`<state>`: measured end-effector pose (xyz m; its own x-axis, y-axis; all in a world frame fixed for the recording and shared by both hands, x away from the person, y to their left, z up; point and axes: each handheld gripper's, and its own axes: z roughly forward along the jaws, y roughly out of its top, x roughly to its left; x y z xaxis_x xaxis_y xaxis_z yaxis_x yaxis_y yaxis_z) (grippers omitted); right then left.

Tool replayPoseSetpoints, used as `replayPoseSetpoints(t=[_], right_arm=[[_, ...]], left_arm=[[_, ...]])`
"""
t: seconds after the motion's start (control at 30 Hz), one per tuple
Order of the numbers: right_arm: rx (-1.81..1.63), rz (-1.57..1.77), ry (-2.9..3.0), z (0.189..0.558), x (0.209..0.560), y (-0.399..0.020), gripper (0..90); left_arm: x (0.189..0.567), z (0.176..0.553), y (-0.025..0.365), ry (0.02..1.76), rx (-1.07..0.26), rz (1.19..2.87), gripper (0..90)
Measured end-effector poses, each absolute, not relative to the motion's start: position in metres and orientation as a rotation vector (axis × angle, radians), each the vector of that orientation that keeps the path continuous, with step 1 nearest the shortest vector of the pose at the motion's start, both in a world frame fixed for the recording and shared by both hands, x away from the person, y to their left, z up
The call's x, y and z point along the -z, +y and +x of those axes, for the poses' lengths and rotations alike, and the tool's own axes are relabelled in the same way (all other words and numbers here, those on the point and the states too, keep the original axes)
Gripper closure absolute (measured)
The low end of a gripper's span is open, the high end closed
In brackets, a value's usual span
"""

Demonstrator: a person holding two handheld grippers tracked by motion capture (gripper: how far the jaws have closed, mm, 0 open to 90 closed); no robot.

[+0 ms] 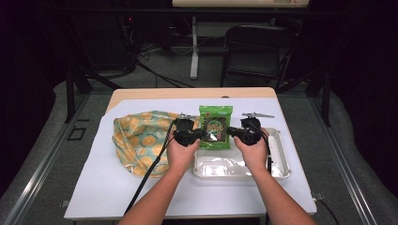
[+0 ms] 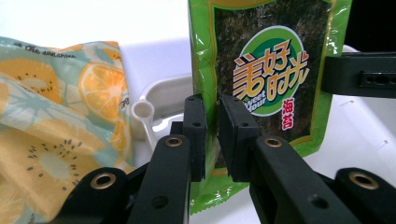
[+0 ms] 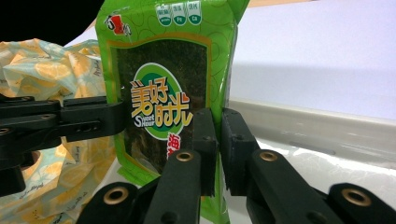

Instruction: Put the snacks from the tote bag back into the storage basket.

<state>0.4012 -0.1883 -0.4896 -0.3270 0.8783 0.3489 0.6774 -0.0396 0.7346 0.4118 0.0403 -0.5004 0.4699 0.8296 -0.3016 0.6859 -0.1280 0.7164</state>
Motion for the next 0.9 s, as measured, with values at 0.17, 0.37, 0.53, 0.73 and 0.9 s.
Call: replayPoseSetpoints(t=[0.17,0.37,0.53,0.73,0.9], right_arm=[[-1.282,1.676,2.02,0.405,0.493,-0.186,85.4],[-1.263,1.697,2.025,0.409,0.496,-0.186,85.4],[-1.233,1.723,2.04,0.414,0.502,-0.187,84.8],[-1.203,1.751,2.051,0.418,0.507,-0.188,84.7],[-1.192,1.764,2.045,0.42,0.51,-0.186,84.7]], left_arm=[[0.505,0.415,0.04,1.29,-0.209,1.878,81.5],[0.508,0.419,0.039,1.307,-0.19,1.87,81.6],[0.513,0.421,0.037,1.319,-0.181,1.88,81.6],[0.516,0.424,0.035,1.329,-0.177,1.892,81.6],[0.52,0.426,0.034,1.341,-0.169,1.905,81.6]])
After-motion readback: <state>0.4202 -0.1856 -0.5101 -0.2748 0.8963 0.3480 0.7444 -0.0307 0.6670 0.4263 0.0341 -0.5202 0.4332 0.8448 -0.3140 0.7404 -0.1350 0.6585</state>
